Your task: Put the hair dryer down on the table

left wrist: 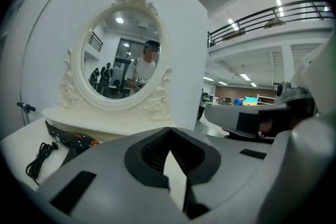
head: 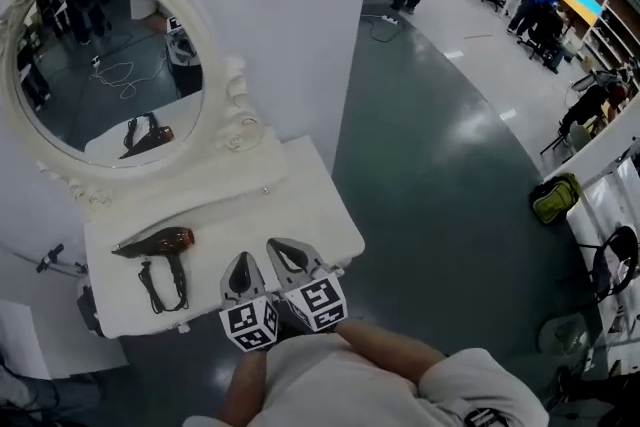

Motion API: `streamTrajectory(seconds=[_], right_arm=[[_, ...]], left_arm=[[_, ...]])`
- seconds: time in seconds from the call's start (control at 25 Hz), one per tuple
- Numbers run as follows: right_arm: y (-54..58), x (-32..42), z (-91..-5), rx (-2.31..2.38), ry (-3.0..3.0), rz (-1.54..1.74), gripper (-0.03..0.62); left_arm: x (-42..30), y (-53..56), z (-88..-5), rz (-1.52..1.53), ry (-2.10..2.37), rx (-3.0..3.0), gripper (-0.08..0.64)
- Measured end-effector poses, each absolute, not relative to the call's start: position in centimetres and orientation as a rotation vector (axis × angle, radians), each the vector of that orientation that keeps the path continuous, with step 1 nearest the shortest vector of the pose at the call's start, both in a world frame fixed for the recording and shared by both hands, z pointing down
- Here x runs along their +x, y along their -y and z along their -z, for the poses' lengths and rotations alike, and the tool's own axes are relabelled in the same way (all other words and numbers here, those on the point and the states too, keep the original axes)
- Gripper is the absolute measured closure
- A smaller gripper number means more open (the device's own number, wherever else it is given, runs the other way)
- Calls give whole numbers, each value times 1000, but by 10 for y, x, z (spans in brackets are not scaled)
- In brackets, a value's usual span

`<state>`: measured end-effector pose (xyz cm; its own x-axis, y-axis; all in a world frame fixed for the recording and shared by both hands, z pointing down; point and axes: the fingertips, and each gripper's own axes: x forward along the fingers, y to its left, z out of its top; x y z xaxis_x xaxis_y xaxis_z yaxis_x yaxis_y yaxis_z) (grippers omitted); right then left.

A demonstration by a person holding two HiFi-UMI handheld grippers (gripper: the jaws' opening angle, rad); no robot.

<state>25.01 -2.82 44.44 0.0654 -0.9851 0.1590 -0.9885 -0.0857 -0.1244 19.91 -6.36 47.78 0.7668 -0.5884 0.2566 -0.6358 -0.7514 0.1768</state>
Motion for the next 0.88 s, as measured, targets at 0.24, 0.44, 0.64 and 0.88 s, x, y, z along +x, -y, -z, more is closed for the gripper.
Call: streamTrajectory(seconds=[0.24, 0.44, 0.64, 0.88], right_arm=[[-22, 289, -422, 2359, 2011, -139, 577], [-48, 305, -414, 2413, 1950, -132, 577], [-62, 302, -408, 2439, 1950, -133, 577], [-55, 301, -416, 2497, 1955, -158, 577]], left_arm=[[252, 15, -465, -223, 819, 2790, 553], [274, -12, -454, -244, 729, 2841, 553], [267, -25, -452, -276, 734, 2844, 552], [260, -18, -461, -327, 736, 2876, 552]])
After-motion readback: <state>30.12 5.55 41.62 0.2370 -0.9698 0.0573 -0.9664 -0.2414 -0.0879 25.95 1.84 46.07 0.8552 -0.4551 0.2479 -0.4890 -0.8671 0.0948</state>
